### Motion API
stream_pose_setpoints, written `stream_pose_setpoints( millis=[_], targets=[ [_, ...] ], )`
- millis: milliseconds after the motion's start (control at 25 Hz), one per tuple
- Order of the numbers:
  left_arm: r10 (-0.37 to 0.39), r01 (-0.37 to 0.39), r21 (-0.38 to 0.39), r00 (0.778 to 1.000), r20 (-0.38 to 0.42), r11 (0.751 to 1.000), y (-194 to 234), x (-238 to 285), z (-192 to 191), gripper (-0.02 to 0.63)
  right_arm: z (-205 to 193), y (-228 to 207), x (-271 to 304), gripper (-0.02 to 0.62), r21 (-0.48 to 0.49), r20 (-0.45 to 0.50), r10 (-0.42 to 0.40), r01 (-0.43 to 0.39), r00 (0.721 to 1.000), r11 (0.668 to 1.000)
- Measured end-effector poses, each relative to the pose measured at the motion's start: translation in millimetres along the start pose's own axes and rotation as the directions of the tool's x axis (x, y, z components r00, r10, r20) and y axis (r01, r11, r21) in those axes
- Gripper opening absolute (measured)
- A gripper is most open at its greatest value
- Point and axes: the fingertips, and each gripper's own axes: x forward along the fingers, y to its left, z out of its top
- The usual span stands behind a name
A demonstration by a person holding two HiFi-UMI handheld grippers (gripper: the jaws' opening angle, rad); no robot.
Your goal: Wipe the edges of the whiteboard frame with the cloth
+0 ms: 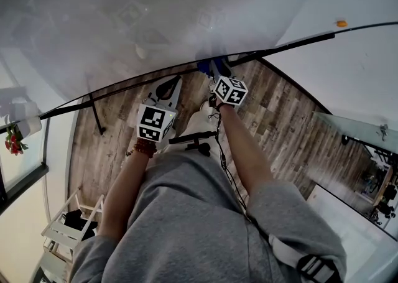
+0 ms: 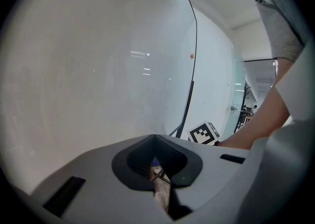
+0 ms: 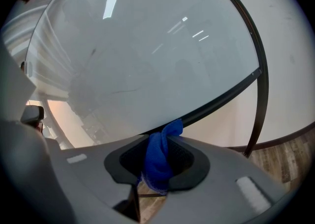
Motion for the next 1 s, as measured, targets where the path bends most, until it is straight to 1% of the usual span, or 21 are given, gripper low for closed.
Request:
stream_pose_setpoints(
  millis=[360,560,680,760,880,1000],
  targets=[
    [-0.012,0.012,0.002,1.000,0.003,1.000,16,-15,-5,0.008,-4,5,1,0.110,0.056,0.033,-0.058,0.056,0.998,0.997],
    [-0.023,0.024,0.018,1.000,-0.013,1.000,26,-24,-9,0.009,-6,11,1,0.110,0.069,0.046,-0.072,0.068,0.996,0.995],
    [-0.027,0.028,0.019,0.999,-0.025,0.999,29,-28,-15,0.009,-6,11,1,0.109,0.060,0.052,-0.082,0.079,0.995,0.995],
    [-0.023,0.023,0.012,0.999,-0.036,1.000,33,-30,-20,0.008,-5,13,3,0.109,0.043,0.051,-0.078,0.076,0.996,0.996],
    [0.006,-0.006,-0.007,0.998,-0.061,1.000,42,-31,-31,0.009,-11,23,5,0.110,0.020,0.032,-0.054,0.054,0.998,0.998],
    [0.020,-0.021,-0.006,0.997,-0.074,1.000,42,-27,-29,0.009,-15,30,6,0.109,-0.001,0.007,-0.031,0.031,1.000,1.000]
  ],
)
